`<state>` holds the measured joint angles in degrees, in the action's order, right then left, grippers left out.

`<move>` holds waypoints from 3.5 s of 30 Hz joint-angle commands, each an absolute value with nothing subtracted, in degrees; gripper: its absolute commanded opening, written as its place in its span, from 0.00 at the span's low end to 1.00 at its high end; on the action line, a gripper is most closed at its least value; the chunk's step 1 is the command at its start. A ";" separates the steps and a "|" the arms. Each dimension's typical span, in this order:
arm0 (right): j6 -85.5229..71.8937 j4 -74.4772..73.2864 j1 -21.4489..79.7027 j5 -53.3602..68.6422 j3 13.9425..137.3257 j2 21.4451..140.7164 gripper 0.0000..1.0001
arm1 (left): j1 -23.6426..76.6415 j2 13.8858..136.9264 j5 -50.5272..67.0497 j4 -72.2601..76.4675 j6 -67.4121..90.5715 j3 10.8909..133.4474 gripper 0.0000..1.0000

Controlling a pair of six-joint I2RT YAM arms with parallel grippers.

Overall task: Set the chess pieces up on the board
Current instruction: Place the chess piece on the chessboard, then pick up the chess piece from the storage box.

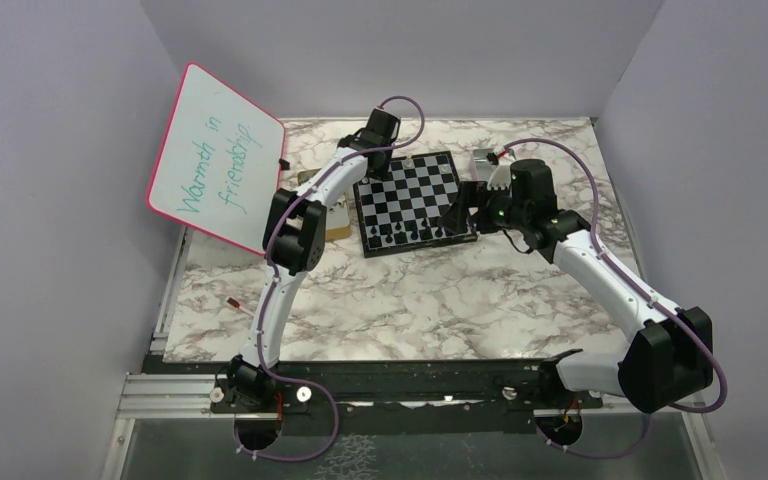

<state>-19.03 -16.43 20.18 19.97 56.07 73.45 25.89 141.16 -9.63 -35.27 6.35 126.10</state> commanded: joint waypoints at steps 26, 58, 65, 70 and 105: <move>-19.73 -16.48 20.44 20.33 56.10 71.48 1.00 | 23.35 122.23 -8.60 -35.05 9.77 118.39 0.33; -19.02 -17.37 20.47 20.19 56.25 70.83 1.00 | 12.40 122.25 -14.95 -32.48 11.78 103.36 0.30; -19.60 -16.64 20.35 20.70 55.56 71.28 1.00 | 11.85 122.87 -16.73 -32.48 11.75 102.37 0.29; -19.69 -16.53 20.40 20.72 55.68 71.28 1.00 | 11.51 123.49 -16.39 -32.38 12.04 101.66 0.29; -19.34 -16.03 20.43 20.37 54.72 71.67 1.00 | 10.90 127.86 -12.22 -32.17 10.46 104.33 0.20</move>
